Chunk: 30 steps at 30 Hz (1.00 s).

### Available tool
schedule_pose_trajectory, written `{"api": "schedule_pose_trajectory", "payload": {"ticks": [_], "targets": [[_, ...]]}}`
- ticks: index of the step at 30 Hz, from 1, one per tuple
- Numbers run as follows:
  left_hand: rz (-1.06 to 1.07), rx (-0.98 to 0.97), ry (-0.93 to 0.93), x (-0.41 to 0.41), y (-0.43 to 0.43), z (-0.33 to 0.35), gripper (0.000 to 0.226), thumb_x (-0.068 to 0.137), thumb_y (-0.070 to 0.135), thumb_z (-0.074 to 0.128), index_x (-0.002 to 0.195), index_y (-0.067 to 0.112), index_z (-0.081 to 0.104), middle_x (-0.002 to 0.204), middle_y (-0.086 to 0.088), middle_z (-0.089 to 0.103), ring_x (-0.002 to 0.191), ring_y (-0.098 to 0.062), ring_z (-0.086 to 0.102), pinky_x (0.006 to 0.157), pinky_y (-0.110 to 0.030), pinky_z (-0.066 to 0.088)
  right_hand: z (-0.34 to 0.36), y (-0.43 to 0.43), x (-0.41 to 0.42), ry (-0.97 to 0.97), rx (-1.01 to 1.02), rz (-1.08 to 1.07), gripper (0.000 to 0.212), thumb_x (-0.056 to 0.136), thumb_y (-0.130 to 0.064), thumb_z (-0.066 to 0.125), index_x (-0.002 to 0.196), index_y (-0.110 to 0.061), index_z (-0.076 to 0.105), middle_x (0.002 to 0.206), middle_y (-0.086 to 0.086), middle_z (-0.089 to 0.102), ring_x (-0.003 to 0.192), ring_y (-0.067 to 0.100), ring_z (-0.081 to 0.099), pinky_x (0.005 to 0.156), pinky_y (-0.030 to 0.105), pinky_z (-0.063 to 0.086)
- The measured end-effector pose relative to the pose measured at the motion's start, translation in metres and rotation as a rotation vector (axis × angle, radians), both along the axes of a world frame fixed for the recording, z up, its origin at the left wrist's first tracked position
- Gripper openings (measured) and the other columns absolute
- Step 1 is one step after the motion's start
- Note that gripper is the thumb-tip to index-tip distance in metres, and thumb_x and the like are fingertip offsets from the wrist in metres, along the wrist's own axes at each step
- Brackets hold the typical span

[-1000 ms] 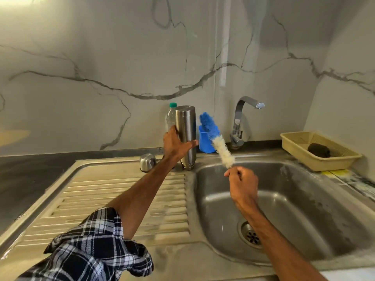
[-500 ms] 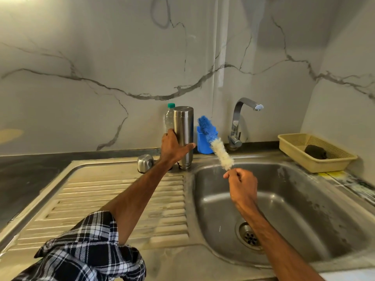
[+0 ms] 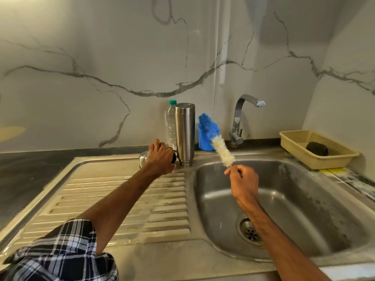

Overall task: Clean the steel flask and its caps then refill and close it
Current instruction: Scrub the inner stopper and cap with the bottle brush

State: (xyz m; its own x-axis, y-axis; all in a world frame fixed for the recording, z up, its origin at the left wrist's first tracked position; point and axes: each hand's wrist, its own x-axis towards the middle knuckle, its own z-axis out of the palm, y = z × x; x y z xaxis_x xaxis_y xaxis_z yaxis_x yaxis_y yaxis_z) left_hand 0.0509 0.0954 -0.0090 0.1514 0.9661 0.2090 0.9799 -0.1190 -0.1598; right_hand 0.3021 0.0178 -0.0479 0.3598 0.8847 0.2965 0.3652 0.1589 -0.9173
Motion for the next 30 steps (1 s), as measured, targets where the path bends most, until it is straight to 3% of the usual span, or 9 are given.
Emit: {"api": "schedule_pose_trajectory", "payload": {"ticks": [4, 9, 12, 15, 17, 19, 23, 27, 30], "targets": [[-0.001, 0.048, 0.003, -0.002, 0.002, -0.001, 0.054, 0.092, 0.042, 0.069, 0.132, 0.011, 0.048, 0.136, -0.013, 0.059, 0.132, -0.032, 0.039, 0.107, -0.041, 0.035, 0.0, 0.0, 0.0, -0.008, -0.006, 0.0, 0.018, 0.096, -0.013, 0.061, 0.087, -0.003, 0.073, 0.07, 0.001, 0.066, 0.05, 0.005, 0.049, 0.041, 0.014, 0.035], [-0.027, 0.082, -0.193, -0.005, -0.01, -0.001, 0.063, 0.084, 0.041, 0.077, 0.131, 0.012, 0.046, 0.128, -0.01, 0.062, 0.124, -0.029, 0.044, 0.092, -0.04, 0.046, 0.002, -0.001, 0.0, -0.01, -0.008, -0.002, 0.018, 0.096, -0.012, 0.06, 0.085, -0.004, 0.073, 0.068, 0.001, 0.065, 0.05, 0.006, 0.049, 0.042, 0.015, 0.036], [-0.053, 0.144, -0.39, -0.01, -0.029, -0.009, 0.067, 0.073, 0.042, 0.082, 0.126, 0.02, 0.048, 0.119, -0.006, 0.063, 0.116, -0.027, 0.049, 0.095, -0.039, 0.045, 0.003, -0.003, -0.001, -0.011, -0.004, -0.002, 0.02, 0.096, -0.011, 0.059, 0.084, -0.003, 0.073, 0.068, 0.004, 0.066, 0.05, 0.008, 0.049, 0.043, 0.018, 0.036], [-0.127, 0.186, -0.711, -0.007, -0.058, -0.015, 0.063, 0.065, 0.04, 0.087, 0.118, 0.027, 0.054, 0.103, 0.006, 0.068, 0.104, -0.018, 0.061, 0.099, -0.04, 0.046, 0.006, -0.007, -0.002, -0.005, -0.009, -0.011, 0.02, 0.096, -0.011, 0.059, 0.085, -0.002, 0.073, 0.07, 0.007, 0.067, 0.051, 0.009, 0.048, 0.042, 0.016, 0.035], [-0.166, 0.113, -0.94, 0.004, -0.082, -0.012, 0.06, 0.067, 0.032, 0.091, 0.118, 0.026, 0.06, 0.101, 0.01, 0.069, 0.093, -0.009, 0.066, 0.089, -0.031, 0.055, 0.009, -0.011, -0.001, -0.003, -0.009, -0.017, 0.02, 0.096, -0.01, 0.058, 0.086, -0.001, 0.073, 0.072, 0.009, 0.067, 0.053, 0.011, 0.049, 0.041, 0.013, 0.034], [-0.18, 0.007, -1.138, 0.02, -0.104, -0.01, 0.058, 0.068, 0.032, 0.091, 0.119, 0.032, 0.063, 0.108, 0.01, 0.07, 0.094, -0.005, 0.068, 0.084, -0.025, 0.057, 0.011, -0.017, -0.001, 0.0, 0.001, -0.021, 0.021, 0.096, -0.009, 0.057, 0.083, -0.004, 0.073, 0.069, 0.009, 0.066, 0.052, 0.013, 0.049, 0.04, 0.014, 0.035], [-0.284, -0.197, -1.444, 0.057, -0.126, -0.008, 0.051, 0.072, 0.027, 0.09, 0.117, 0.038, 0.069, 0.119, 0.008, 0.07, 0.111, -0.012, 0.067, 0.089, -0.039, 0.06, 0.013, -0.032, 0.001, -0.017, 0.034, -0.045, 0.026, 0.097, -0.008, 0.057, 0.075, -0.016, 0.069, 0.062, -0.003, 0.062, 0.052, 0.012, 0.049, 0.041, 0.016, 0.036], [-0.334, -0.409, -1.683, 0.089, -0.133, -0.004, 0.051, 0.083, 0.01, 0.082, 0.128, 0.027, 0.065, 0.117, -0.01, 0.072, 0.104, -0.022, 0.073, 0.086, -0.04, 0.062, 0.017, -0.042, 0.008, -0.006, 0.068, -0.067, 0.025, 0.098, -0.008, 0.055, 0.08, -0.012, 0.071, 0.063, -0.003, 0.061, 0.055, 0.013, 0.05, 0.046, 0.016, 0.037], [-0.308, -0.476, -1.744, 0.098, -0.133, -0.008, 0.051, 0.086, 0.012, 0.08, 0.131, 0.03, 0.063, 0.117, -0.012, 0.071, 0.104, -0.021, 0.073, 0.087, -0.043, 0.062, 0.018, -0.04, 0.011, 0.078, 0.065, -0.099, 0.028, 0.098, -0.011, 0.055, 0.075, -0.016, 0.07, 0.068, -0.001, 0.065, 0.064, 0.016, 0.056, 0.057, 0.029, 0.045]]}}
